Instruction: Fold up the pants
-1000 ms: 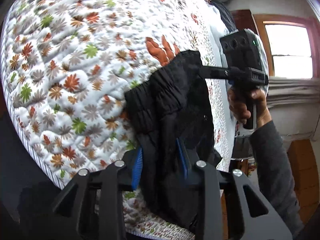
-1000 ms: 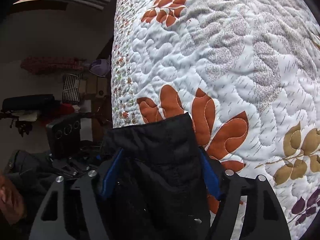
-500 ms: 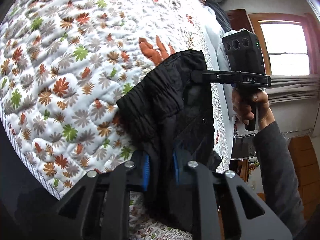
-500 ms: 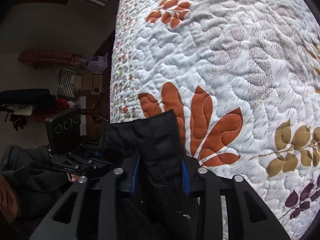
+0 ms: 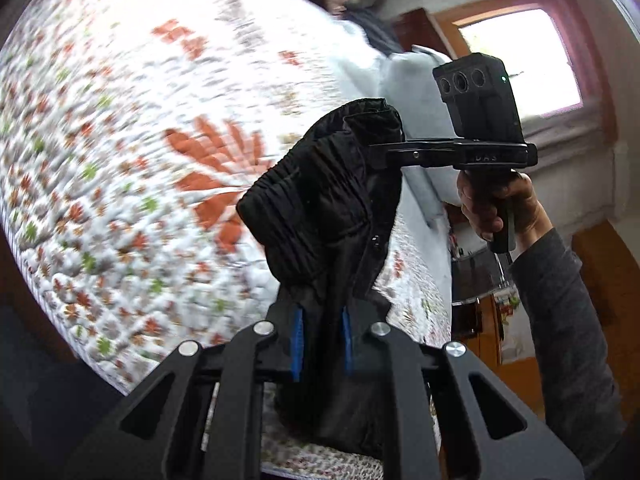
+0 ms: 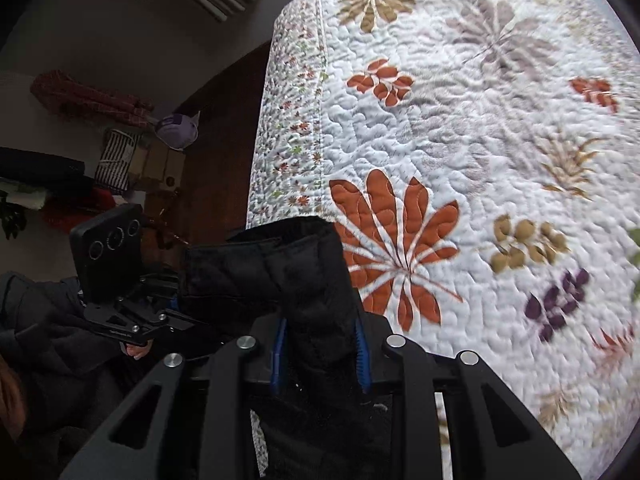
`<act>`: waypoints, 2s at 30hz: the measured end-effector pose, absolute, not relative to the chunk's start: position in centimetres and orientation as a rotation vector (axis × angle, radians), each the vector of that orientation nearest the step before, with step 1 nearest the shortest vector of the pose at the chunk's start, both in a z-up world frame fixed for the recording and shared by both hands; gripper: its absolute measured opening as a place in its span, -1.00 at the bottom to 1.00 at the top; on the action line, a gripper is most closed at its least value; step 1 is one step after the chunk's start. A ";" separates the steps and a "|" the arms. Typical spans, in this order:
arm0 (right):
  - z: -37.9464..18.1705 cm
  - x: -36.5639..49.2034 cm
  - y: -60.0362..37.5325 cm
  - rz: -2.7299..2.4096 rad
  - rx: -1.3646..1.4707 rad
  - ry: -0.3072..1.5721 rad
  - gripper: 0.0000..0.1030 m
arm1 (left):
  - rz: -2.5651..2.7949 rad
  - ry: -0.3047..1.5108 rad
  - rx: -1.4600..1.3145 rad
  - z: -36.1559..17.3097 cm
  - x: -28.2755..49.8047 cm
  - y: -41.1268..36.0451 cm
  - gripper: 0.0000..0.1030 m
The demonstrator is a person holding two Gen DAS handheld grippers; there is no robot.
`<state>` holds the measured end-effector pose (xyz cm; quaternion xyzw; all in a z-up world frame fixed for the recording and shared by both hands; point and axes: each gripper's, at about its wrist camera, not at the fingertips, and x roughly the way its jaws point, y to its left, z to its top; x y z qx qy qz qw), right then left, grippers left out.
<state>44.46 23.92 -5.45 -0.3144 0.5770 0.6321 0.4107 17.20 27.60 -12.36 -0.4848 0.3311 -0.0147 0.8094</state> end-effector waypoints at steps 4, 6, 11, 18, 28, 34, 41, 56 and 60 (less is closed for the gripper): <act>-0.7 44.2 19.6 1.529 -0.791 1.394 -0.47 | -0.103 0.676 -0.965 -8.9 17.6 24.6 -0.76; 1.7 44.0 16.7 1.491 -0.778 1.366 -0.47 | -0.138 0.663 -0.934 -7.3 17.8 23.0 -0.76; 6.6 43.6 8.5 1.396 -0.724 1.311 -0.47 | -0.252 0.640 -0.825 -3.2 18.0 17.2 -0.76; 10.3 42.8 -3.3 1.279 -0.631 1.265 -0.47 | -0.394 0.647 -0.694 0.3 18.0 8.7 -0.76; 8.7 42.1 -17.5 1.193 -0.469 1.257 -0.47 | -0.549 0.726 -0.526 -0.2 19.3 -3.4 -0.76; 4.6 42.5 -24.6 1.169 -0.386 1.266 -0.47 | -0.590 0.792 -0.421 -3.6 20.4 -9.7 -0.76; -1.7 42.9 -30.8 1.183 -0.309 1.294 -0.47 | -0.593 0.875 -0.294 -7.7 20.9 -15.8 -0.76; -10.3 41.6 -39.4 1.173 -0.164 1.247 -0.07 | -0.594 1.002 -0.121 -12.5 20.9 -21.6 -0.26; -12.0 40.5 -42.1 1.047 -0.161 1.309 0.12 | -0.621 0.945 -0.136 -10.8 19.2 -20.8 0.66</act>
